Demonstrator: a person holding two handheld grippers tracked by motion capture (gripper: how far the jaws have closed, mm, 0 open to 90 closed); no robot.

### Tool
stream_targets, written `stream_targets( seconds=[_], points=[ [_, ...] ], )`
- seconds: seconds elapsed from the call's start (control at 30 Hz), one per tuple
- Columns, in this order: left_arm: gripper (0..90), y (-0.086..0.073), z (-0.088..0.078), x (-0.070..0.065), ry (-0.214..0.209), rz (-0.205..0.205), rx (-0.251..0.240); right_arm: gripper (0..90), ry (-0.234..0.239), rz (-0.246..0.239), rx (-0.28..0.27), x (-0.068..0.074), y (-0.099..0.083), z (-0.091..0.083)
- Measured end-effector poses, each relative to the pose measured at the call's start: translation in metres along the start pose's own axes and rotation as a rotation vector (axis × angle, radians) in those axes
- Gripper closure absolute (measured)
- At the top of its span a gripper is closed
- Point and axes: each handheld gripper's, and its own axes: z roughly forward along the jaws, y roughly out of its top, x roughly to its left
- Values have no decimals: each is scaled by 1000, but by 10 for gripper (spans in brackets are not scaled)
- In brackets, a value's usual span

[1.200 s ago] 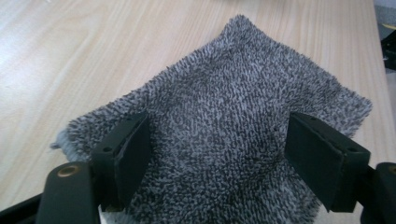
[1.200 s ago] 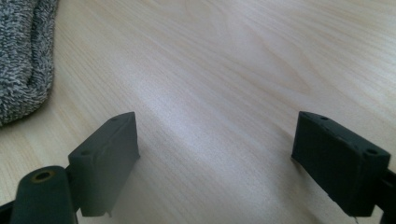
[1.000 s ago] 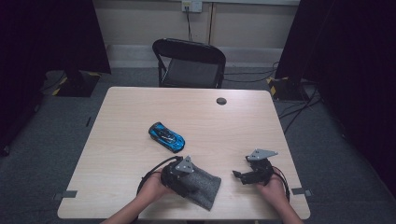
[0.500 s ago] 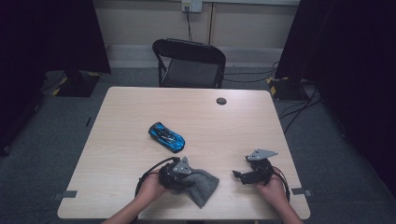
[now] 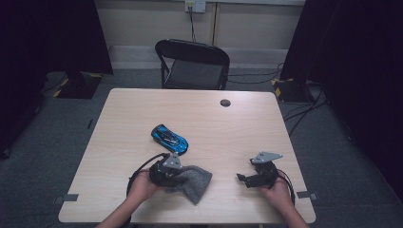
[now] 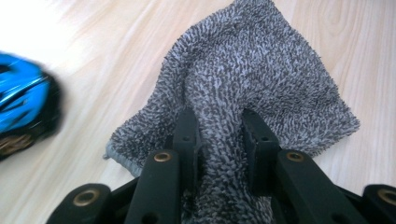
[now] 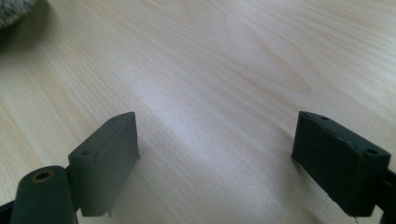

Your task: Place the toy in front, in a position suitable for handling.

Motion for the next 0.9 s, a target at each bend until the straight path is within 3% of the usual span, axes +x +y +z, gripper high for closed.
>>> stream_targets(
  seconds=[0.17, 0.33, 0.37, 0.57, 0.7, 0.9],
  points=[
    [703, -19, -21, 12, 16, -33, 18, 139, 0, 0, 0, 0, 0, 0],
    [698, -38, -40, 30, 57, -99, -9, 139, 0, 0, 0, 0, 0, 0],
    [697, -44, -45, 37, 82, -98, -8, 138, 0, -1, 0, 0, 0, 0],
    [692, -62, -52, 53, 96, -150, -13, 139, 0, 0, 0, 0, 0, 0],
    [689, -66, -50, 56, 83, -150, 1, 139, 0, -1, 0, 0, 0, 0],
    [686, -68, -49, 54, 63, -103, 24, 138, 0, -1, 0, 0, 0, 0]
  ],
)
